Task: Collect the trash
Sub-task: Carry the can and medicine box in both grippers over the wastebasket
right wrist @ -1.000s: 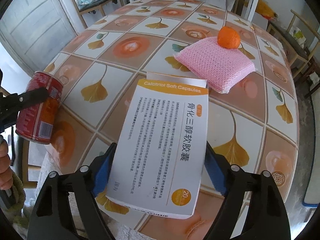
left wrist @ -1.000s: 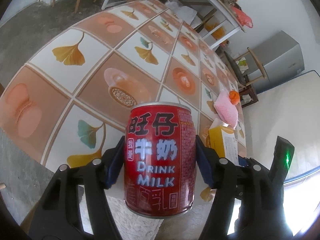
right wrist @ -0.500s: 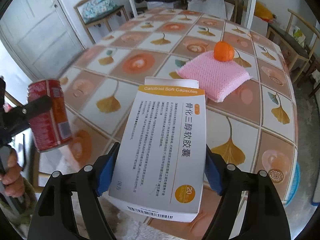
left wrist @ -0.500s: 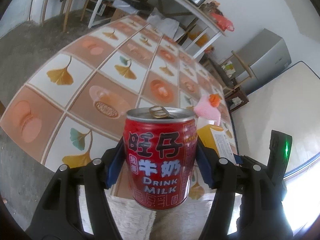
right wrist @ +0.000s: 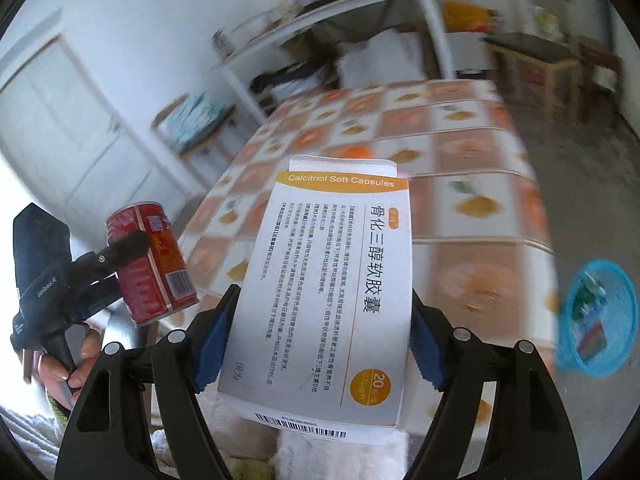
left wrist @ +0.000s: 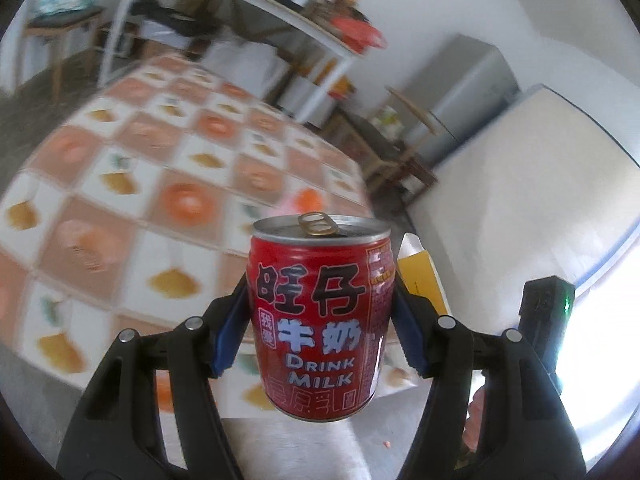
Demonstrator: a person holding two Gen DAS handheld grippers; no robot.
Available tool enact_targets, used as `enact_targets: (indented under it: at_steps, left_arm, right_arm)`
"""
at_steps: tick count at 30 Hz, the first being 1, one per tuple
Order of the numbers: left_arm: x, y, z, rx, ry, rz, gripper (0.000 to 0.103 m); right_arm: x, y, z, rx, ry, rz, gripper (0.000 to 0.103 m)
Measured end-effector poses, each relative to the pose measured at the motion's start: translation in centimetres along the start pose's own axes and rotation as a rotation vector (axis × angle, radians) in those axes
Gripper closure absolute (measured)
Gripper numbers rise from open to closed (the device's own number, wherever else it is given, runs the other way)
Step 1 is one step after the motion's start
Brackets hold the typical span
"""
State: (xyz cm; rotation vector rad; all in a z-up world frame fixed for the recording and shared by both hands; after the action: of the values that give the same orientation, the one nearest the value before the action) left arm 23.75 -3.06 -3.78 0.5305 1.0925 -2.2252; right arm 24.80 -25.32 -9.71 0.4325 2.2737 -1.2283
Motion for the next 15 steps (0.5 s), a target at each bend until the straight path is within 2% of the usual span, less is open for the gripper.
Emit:
enact_targets:
  at_steps: [3, 9, 12, 15]
  left_arm:
    - [0.6, 3.0, 4.5, 0.065, 0.056, -0.07, 0.041]
    - [2.9, 9.6, 13.9, 0.186, 0.156, -0.207, 0.041]
    - [4.3, 13.5, 18.3, 0.227, 0.189, -0.288, 0.041]
    - [6.1, 17.3, 22.0, 0.235, 0.243, -0.358, 0.041]
  right_arm:
    - [0.6, -3.8, 4.9, 0.059, 0.101, 0.072, 0.028]
    - [3.7, -13.3, 18.4, 0.23, 0.414, 0.235, 0.028]
    - [6.0, -16.6, 23.7, 0.303, 0.523, 0.286, 0.028]
    - [8.7, -18.2, 28.0, 0.341, 0.621, 0.307, 0.028]
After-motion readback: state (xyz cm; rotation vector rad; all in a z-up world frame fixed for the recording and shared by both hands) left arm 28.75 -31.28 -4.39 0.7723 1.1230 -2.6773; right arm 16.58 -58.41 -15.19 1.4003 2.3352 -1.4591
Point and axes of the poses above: each gripper's, at about its wrist camera, not at the fingertips, and y roughly the way its jaws point, z to its right, x to its underside, the point moved 10 cm from there along y, roughly the way its jaws point, and after that the axes turned 1 degree about -z, right-handed, at the moved point
